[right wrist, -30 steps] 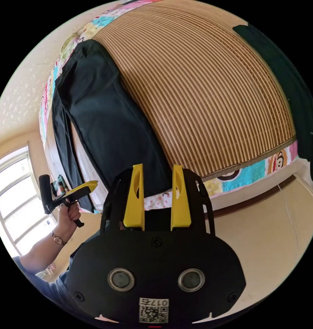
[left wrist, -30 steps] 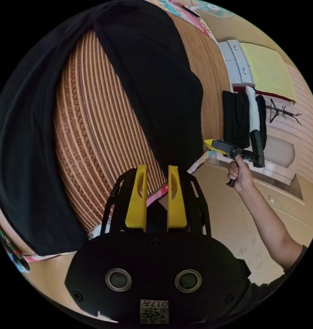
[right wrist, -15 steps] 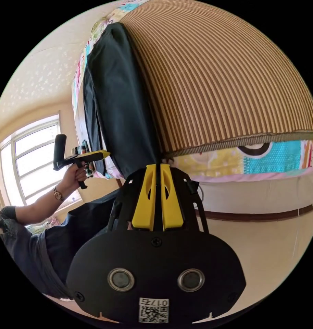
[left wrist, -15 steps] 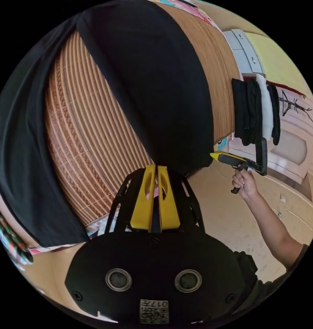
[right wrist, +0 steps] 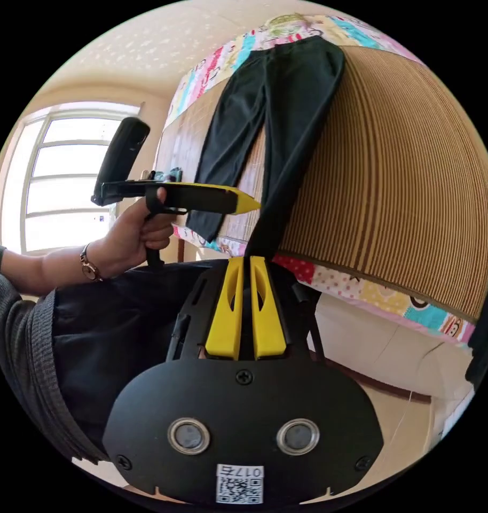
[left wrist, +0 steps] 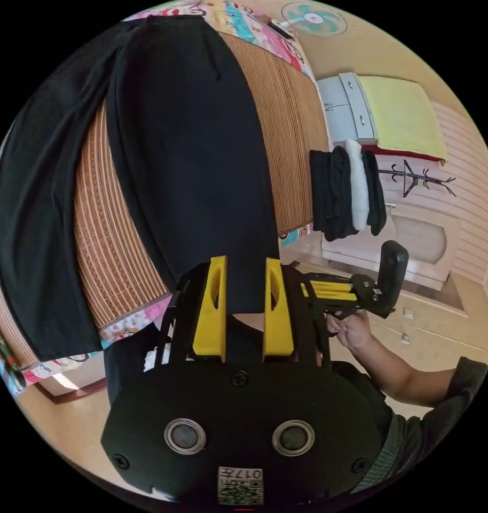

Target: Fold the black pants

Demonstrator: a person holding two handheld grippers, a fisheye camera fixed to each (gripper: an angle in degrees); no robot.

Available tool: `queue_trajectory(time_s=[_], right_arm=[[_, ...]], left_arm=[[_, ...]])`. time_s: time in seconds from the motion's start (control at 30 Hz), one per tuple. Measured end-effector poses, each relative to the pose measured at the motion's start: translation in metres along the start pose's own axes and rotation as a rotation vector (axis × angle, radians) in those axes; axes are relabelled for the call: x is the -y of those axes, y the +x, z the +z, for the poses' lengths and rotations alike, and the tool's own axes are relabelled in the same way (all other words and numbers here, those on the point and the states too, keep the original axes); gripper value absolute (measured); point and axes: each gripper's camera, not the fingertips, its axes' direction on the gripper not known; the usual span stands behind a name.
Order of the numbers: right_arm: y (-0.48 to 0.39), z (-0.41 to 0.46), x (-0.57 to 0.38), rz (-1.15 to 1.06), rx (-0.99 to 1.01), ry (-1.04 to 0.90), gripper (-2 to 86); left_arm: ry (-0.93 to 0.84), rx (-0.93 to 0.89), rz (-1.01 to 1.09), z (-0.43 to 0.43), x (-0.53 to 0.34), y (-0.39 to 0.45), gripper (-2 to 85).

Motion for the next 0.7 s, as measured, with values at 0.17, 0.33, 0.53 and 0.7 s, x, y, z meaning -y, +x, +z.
queue_trajectory(time_s=[0.17,0.33,0.53,0.7], right_arm=[[-0.028,0.003,0.035,-0.132,0.023,-0.073,2.9],[-0.004,0.018,0.069,-0.380,0.107,-0.326,3.6],[0.155,-0.018,0.201,-0.033,0.137,-0.350,8.2],[0.240,-0.084,0.362,0.242,0.211,0.143,14.1]], left_arm=[[-0.091,0.199,0.059,0.018,0.022,0.024,8.0],[-0.062,0.181,0.080,0.033,0.013,0.008,1.5],[-0.001,0.081,-0.015,0.048,-0.003,-0.019,0.5],[0.048,0.036,-0.070,0.068,-0.010,-0.029,0.3]])
